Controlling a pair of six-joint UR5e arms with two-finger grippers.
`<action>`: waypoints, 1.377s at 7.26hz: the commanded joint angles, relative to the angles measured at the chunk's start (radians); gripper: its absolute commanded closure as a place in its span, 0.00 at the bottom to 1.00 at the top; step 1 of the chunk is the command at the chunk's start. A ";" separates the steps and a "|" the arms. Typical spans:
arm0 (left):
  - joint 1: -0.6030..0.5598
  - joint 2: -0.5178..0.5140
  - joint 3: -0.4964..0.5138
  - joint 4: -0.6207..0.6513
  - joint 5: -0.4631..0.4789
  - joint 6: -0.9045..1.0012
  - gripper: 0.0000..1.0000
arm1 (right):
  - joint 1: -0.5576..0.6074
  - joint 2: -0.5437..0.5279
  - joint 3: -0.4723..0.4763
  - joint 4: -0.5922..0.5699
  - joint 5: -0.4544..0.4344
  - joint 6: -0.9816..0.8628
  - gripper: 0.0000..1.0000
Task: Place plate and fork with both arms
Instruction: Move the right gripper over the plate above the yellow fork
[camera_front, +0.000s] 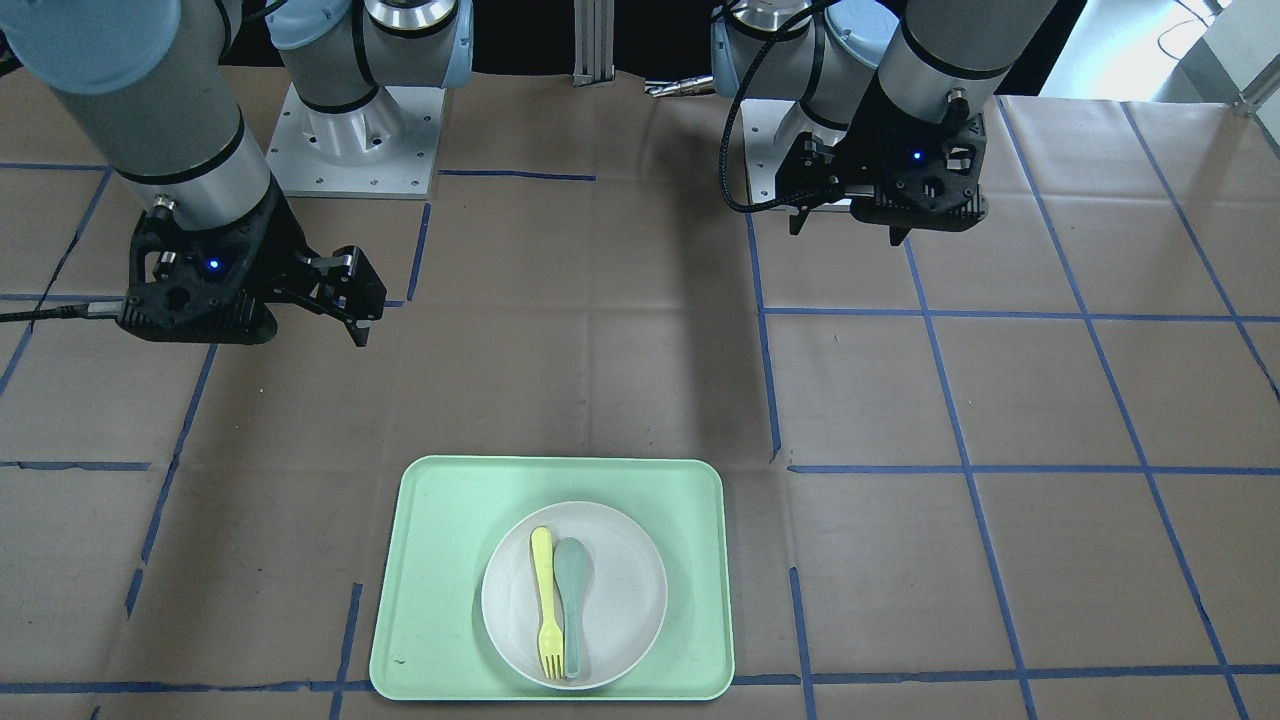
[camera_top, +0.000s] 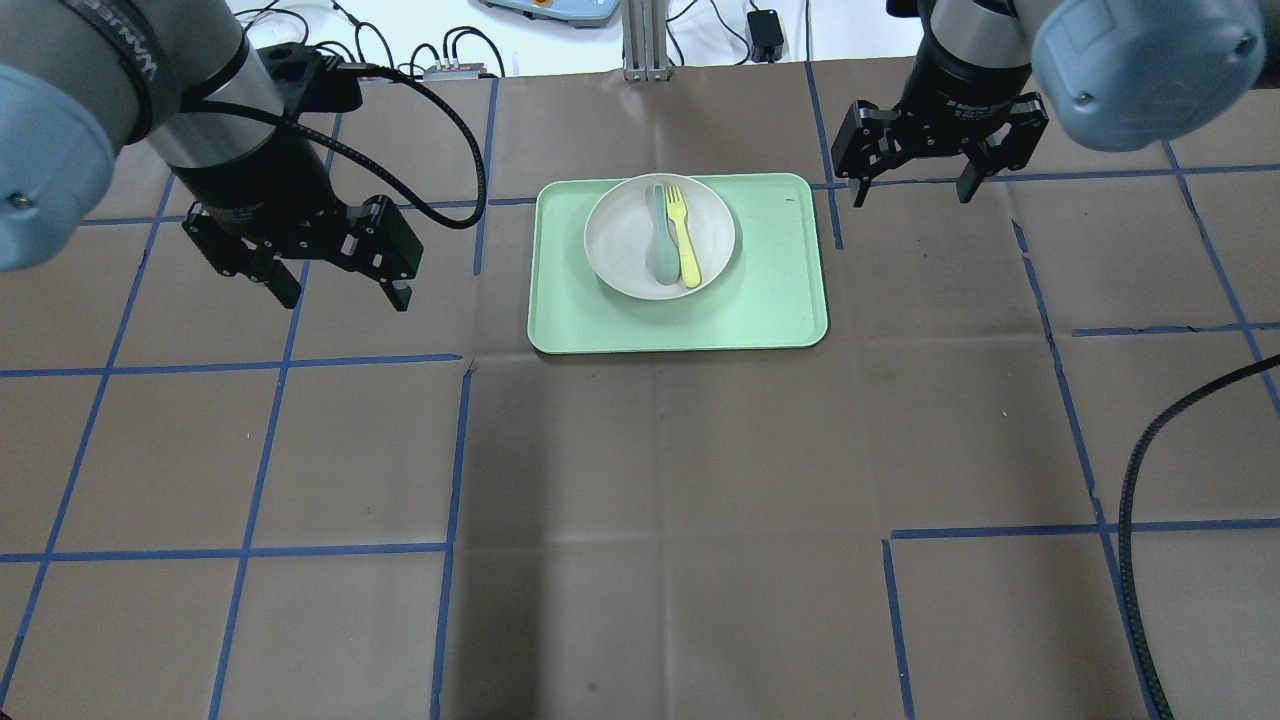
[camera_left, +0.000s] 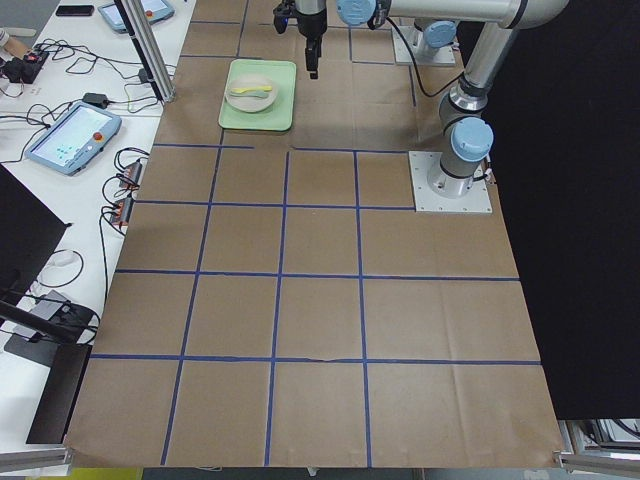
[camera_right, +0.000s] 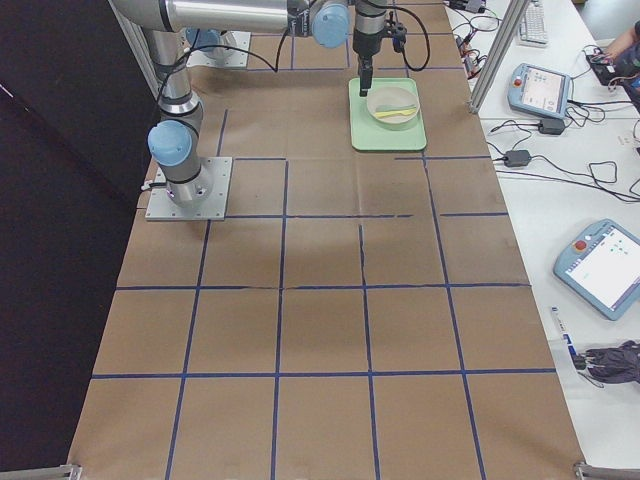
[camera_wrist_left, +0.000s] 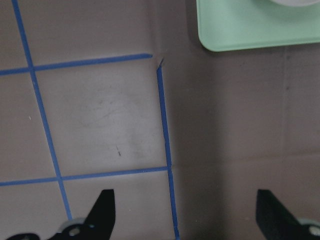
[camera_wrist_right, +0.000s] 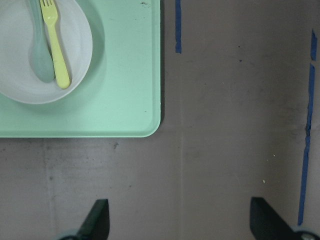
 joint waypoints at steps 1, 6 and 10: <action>0.022 -0.013 -0.008 -0.035 0.002 0.003 0.00 | 0.062 0.112 -0.095 -0.007 -0.005 0.068 0.00; -0.054 -0.036 0.029 0.006 0.028 0.001 0.00 | 0.202 0.411 -0.336 -0.095 -0.008 0.243 0.00; -0.055 -0.013 0.001 0.039 0.026 0.003 0.00 | 0.224 0.521 -0.355 -0.164 -0.030 0.275 0.28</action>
